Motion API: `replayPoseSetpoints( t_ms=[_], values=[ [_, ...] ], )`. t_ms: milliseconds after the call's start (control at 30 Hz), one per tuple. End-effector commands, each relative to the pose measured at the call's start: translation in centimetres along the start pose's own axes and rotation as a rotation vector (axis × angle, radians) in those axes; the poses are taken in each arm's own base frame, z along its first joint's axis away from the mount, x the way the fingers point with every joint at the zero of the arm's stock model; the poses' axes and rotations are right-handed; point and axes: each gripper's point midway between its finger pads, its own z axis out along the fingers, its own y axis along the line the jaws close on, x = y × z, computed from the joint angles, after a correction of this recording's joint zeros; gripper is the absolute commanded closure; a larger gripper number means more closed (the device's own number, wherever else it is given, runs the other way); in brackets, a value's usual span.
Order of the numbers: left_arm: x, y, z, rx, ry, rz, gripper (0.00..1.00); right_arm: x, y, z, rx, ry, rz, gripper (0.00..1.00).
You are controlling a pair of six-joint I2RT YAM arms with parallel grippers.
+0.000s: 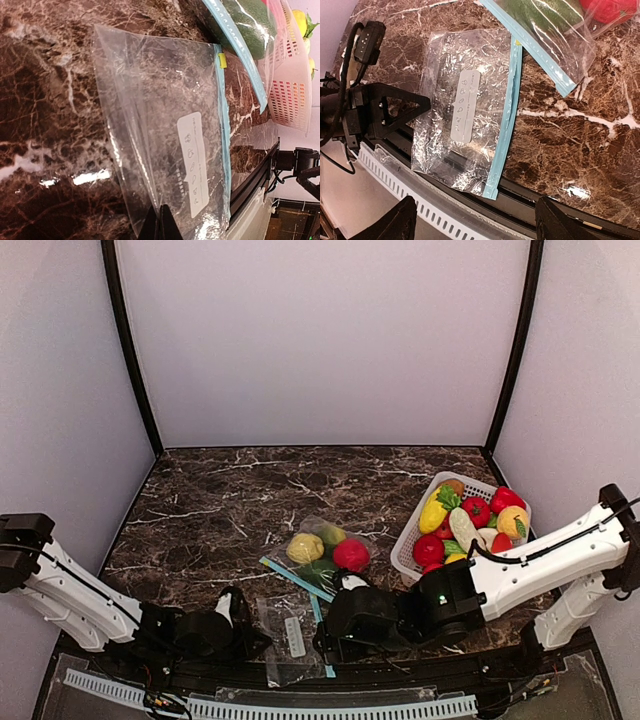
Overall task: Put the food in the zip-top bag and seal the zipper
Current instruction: Pick up the zipper food storage bag at the corner of the board.
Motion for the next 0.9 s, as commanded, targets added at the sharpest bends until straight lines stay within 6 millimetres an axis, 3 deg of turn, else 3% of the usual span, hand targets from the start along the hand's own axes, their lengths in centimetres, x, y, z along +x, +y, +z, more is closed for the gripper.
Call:
replayPoseSetpoints(
  t_ms=[0,100,200,333,433,600,733,867],
  values=[
    [-1.0,-1.8,-1.0,0.076,-0.03,0.076,0.99,-1.4,0.1,-2.5,-0.031,-0.064,-0.03,0.2],
    [-1.6,-4.7,-2.9,0.19,-0.04,0.179,0.99,-2.8,0.6,-4.2,-0.077,-0.089,-0.065,0.18],
    [-1.8,-6.4,-4.8,0.245,-0.027,0.276,0.99,-4.2,0.5,-5.6,-0.117,-0.108,-0.084,0.16],
    [-2.6,-9.6,-8.6,0.365,-0.043,0.395,0.99,-6.6,-0.1,-7.5,-0.161,-0.16,-0.09,0.14],
    [-4.0,-11.9,-12.0,0.479,-0.11,0.441,0.99,-9.0,-0.2,-9.6,-0.22,-0.239,-0.087,0.12],
    [-6.5,-14.1,-16.0,0.541,-0.219,0.496,0.99,-12.5,0.1,-12.4,-0.372,-0.351,-0.096,0.08],
    [-7.6,-16.2,-17.7,0.572,-0.256,0.545,0.99,-14.4,0.8,-12.9,-0.469,-0.367,-0.15,0.07],
    [-8.9,-18.2,-17.8,0.565,-0.258,0.59,0.99,-16.2,1.4,-12.6,-0.504,-0.369,-0.193,0.07]
  ],
)
